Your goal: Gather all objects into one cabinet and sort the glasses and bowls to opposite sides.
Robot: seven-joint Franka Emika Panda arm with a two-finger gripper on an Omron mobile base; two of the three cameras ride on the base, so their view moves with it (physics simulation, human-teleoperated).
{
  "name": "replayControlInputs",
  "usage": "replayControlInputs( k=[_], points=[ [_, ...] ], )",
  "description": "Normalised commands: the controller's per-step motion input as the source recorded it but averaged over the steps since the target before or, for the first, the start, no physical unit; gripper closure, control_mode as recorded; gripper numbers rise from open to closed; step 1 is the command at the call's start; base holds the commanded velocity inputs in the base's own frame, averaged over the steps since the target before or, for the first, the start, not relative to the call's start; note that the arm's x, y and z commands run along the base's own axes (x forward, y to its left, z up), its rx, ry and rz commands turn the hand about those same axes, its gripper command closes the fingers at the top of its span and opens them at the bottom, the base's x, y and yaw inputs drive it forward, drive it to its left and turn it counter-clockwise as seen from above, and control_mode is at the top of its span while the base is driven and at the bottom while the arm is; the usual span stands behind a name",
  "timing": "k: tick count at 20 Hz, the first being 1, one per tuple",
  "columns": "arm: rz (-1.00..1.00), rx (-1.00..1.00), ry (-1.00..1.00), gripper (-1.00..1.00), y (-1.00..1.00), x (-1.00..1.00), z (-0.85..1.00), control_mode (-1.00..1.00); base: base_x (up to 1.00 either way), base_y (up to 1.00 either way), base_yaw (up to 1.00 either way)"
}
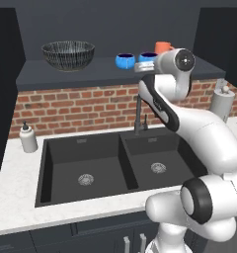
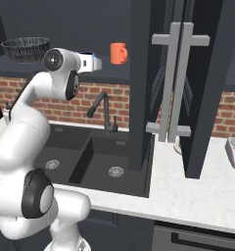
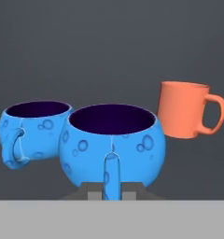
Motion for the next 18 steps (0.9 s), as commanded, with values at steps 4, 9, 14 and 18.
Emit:
replayControlInputs(
  k=[4,9,14,18],
  points=[
    [0.00,0.00,0.00,1.00,0.03,0.23,0.00,-1.00,0.00,0.00,0.00],
    [0.00,0.00,0.00,-1.00,0.00,0.23,0.00,-1.00,0.00,0.00,0.00],
    [0.00,0.00,0.00,-1.00,0.00,0.16,0.00,-1.00,0.00,0.00,0.00],
    [0.00,0.00,0.00,-1.00,0.00,0.15,0.00,-1.00,0.00,0.00,0.00]
  ],
)
